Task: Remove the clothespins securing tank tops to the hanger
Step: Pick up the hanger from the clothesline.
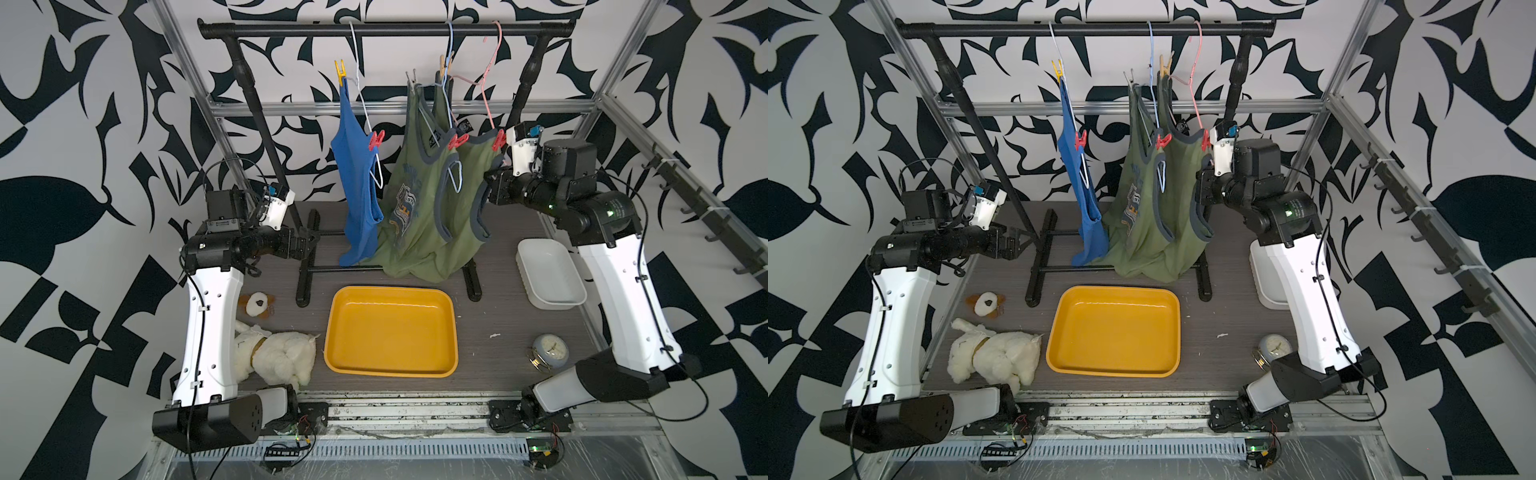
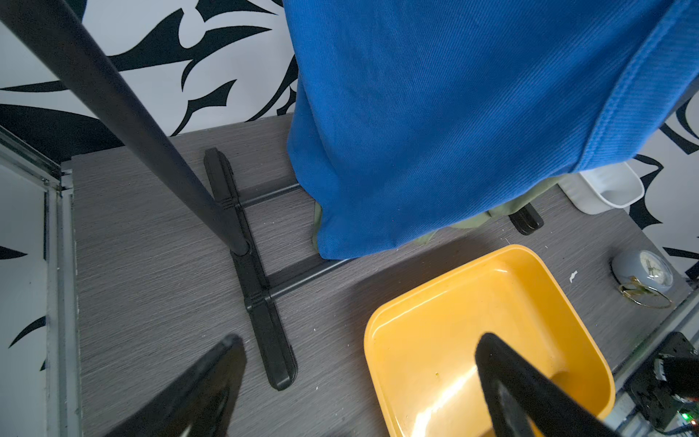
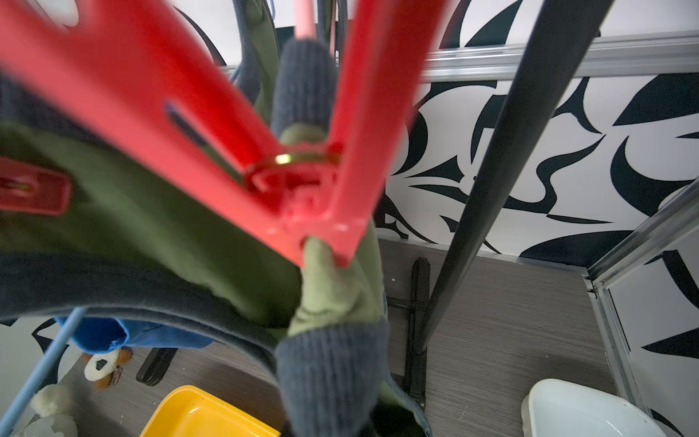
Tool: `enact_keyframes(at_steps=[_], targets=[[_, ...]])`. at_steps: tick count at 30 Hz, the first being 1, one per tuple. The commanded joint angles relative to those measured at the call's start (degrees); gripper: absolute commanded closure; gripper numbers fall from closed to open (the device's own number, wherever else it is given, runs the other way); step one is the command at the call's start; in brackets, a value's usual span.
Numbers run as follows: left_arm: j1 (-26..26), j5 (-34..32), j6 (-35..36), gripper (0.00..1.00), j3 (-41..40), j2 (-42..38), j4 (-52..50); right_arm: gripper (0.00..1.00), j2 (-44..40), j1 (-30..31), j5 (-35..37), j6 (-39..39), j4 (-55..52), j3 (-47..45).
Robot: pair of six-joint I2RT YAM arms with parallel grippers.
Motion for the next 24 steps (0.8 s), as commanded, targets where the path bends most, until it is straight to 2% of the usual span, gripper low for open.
enact_keyframes(at_steps=[1, 7, 24], targets=[[-0.1, 0.57, 0.47, 0.01, 0.46, 1.81, -1.87, 1.0, -3.2, 0.08, 0.12, -1.33, 8.73, -3.02], [-0.11, 0.64, -0.17, 0.01, 0.68, 2.99, -1.23, 1.0, -5.78, 0.11, 2.11, -2.04, 17.2, -7.62], [-0.88, 0.46, -1.35, 0.01, 2.85, 3.71, -1.02, 1.0, -5.33, 0.11, 3.02, -3.38, 24.02, -5.05]])
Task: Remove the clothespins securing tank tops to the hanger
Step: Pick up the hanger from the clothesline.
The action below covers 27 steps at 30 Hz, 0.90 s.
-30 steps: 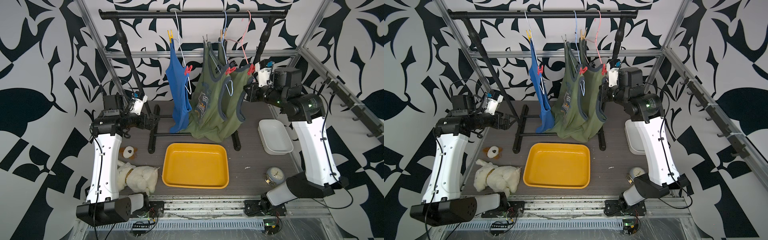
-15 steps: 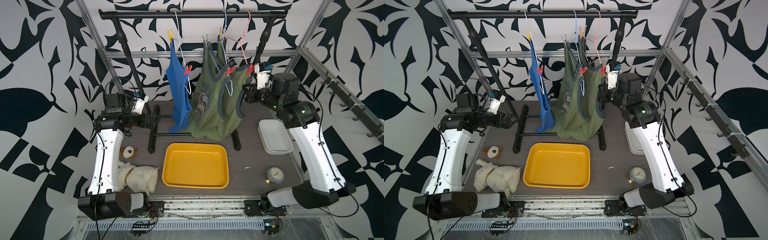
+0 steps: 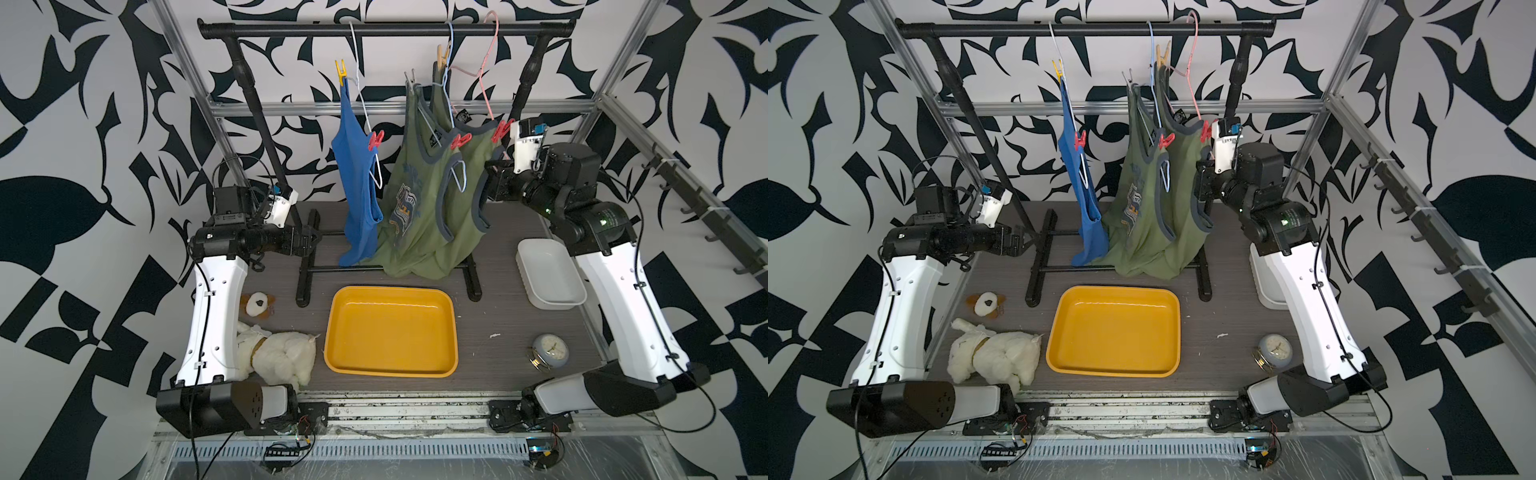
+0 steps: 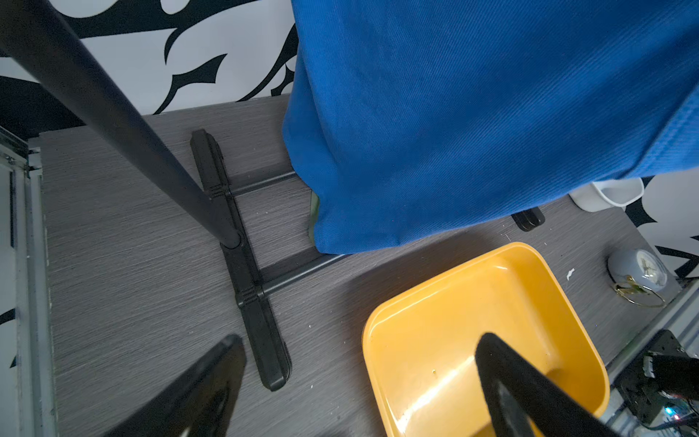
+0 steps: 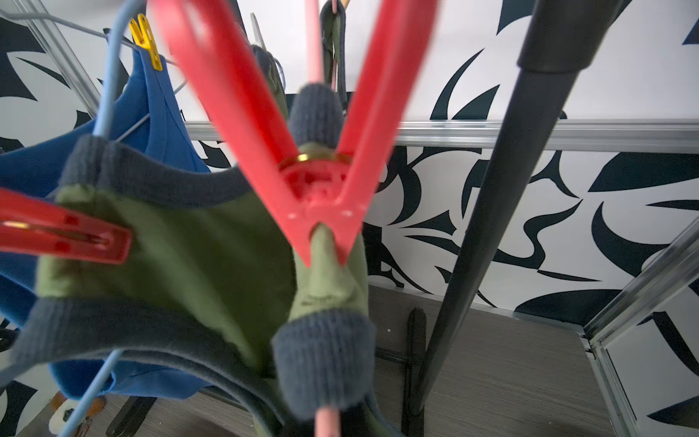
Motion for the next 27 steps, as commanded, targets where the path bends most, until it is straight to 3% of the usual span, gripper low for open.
enact_keyframes(at_steps=[1, 18, 27], targets=[[-0.17, 0.49, -0.66, 0.01, 2.36, 0.22, -1.01, 1.0, -1.73, 0.1, 1.81, -0.99, 10.56, 2.9], [-0.91, 0.92, -1.76, 0.01, 4.37, 0.7, -0.91, 1.0, -6.71, 0.11, 2.82, -3.28, 6.79, 3.36], [-1.29, 0.88, -1.85, 0.01, 4.45, 0.65, -0.93, 1.0, -4.15, 0.1, 3.6, -4.04, 4.41, 10.02]])
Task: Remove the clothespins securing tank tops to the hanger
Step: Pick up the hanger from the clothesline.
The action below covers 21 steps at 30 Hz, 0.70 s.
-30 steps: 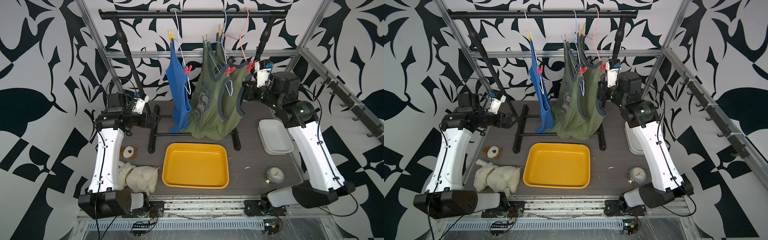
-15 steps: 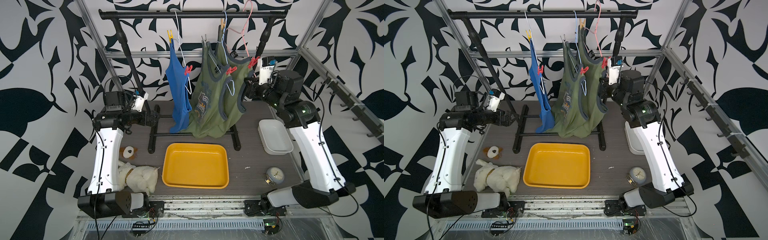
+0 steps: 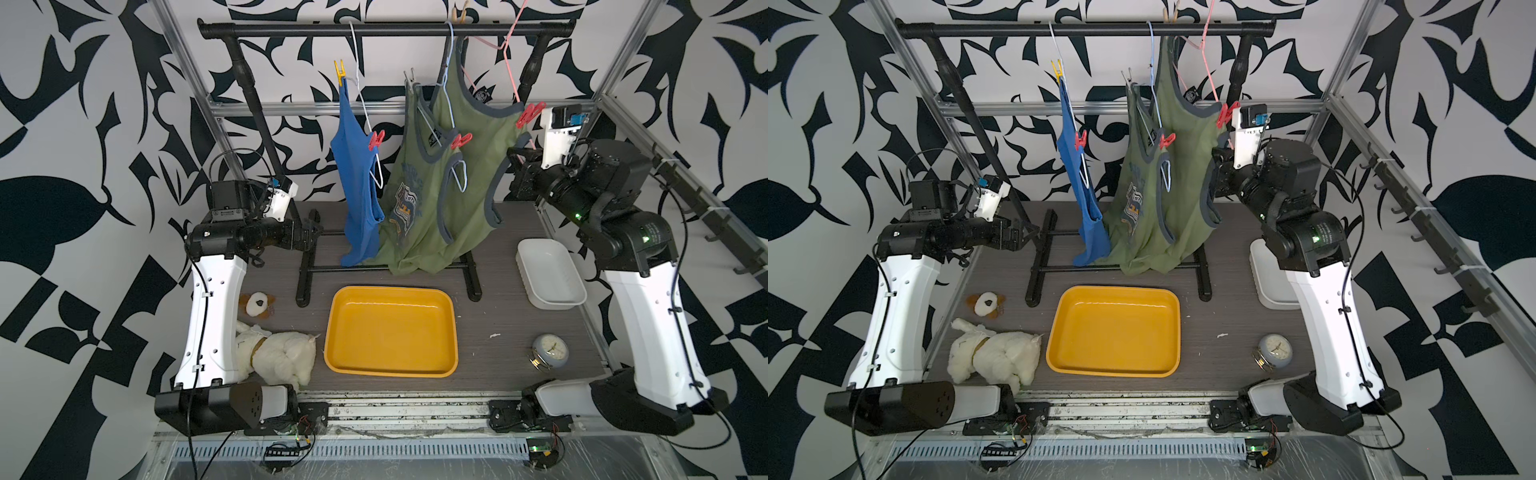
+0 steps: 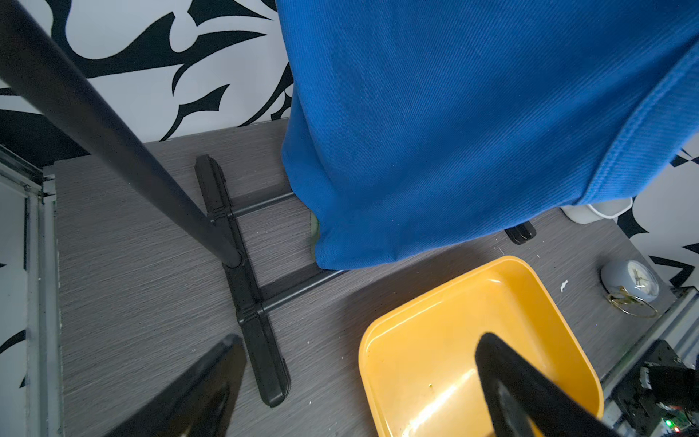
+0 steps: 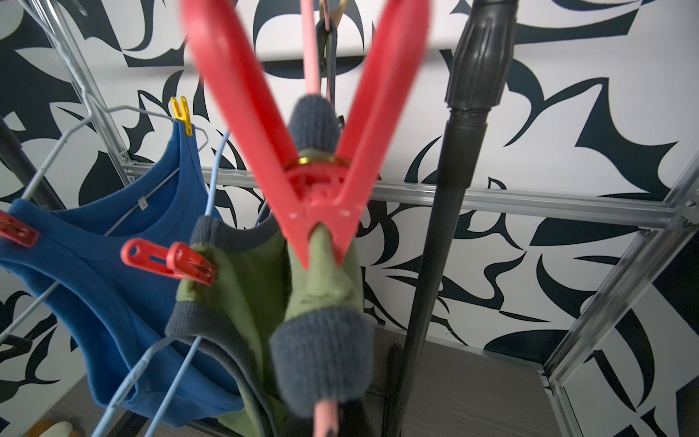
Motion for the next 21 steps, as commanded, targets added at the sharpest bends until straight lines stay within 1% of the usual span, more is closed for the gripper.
enact_keyframes(at_steps=[1, 8, 21], targets=[[-0.19, 0.9, -0.3, 0.01, 0.92, 0.33, -0.94, 1.0, -0.75, 0.06, 1.66, -0.75, 6.53, 3.91], [-0.7, 0.83, -0.12, 0.01, 1.77, 0.79, -1.21, 1.0, -2.17, 0.01, 0.36, -1.77, -0.27, 5.53], [-2.3, 0.14, 0.0, 0.01, 2.84, 1.08, -1.93, 1.0, -8.22, 0.08, -0.01, -3.41, -8.7, 4.5]])
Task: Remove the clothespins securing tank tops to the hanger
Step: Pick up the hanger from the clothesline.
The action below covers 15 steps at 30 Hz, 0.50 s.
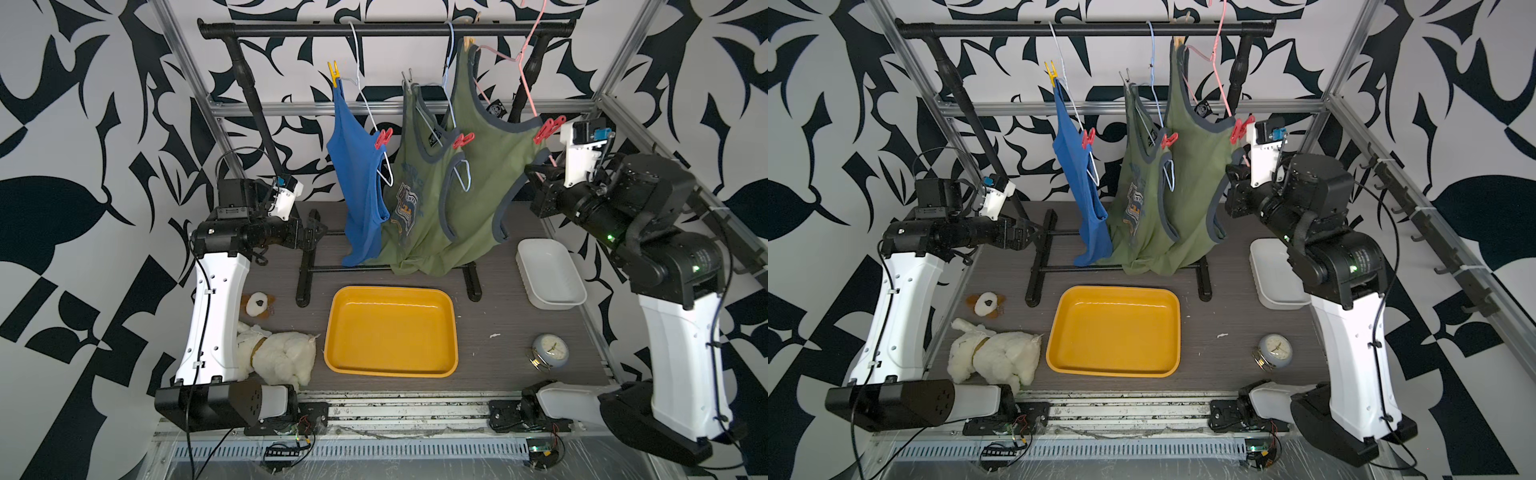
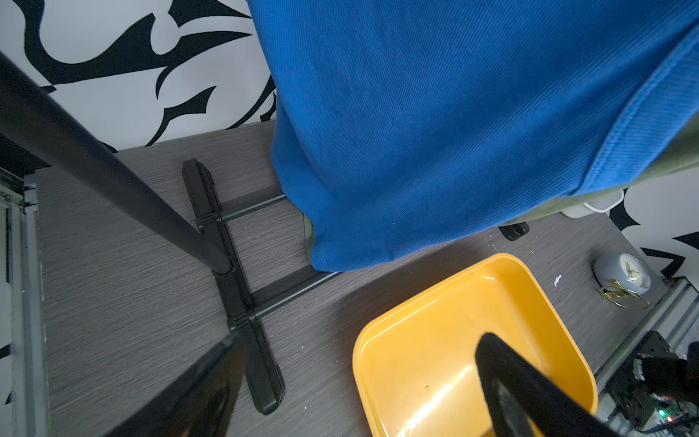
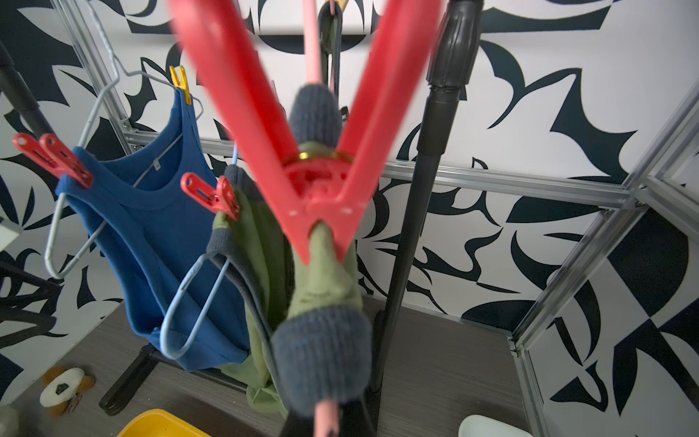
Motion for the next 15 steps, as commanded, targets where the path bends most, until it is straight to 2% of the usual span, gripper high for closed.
enact_keyframes(at_steps=[1, 15], targets=[[-0.33, 0.12, 0.03, 0.01, 2.27, 0.17, -1.99, 1.0, -2.71, 0.08, -0.18, -0.9, 2.89, 2.03], [-0.83, -0.34, 0.39, 0.01, 1.75, -1.18, -2.75, 1.0, -6.28, 0.11, -1.45, -1.09, -4.29, 2.38]])
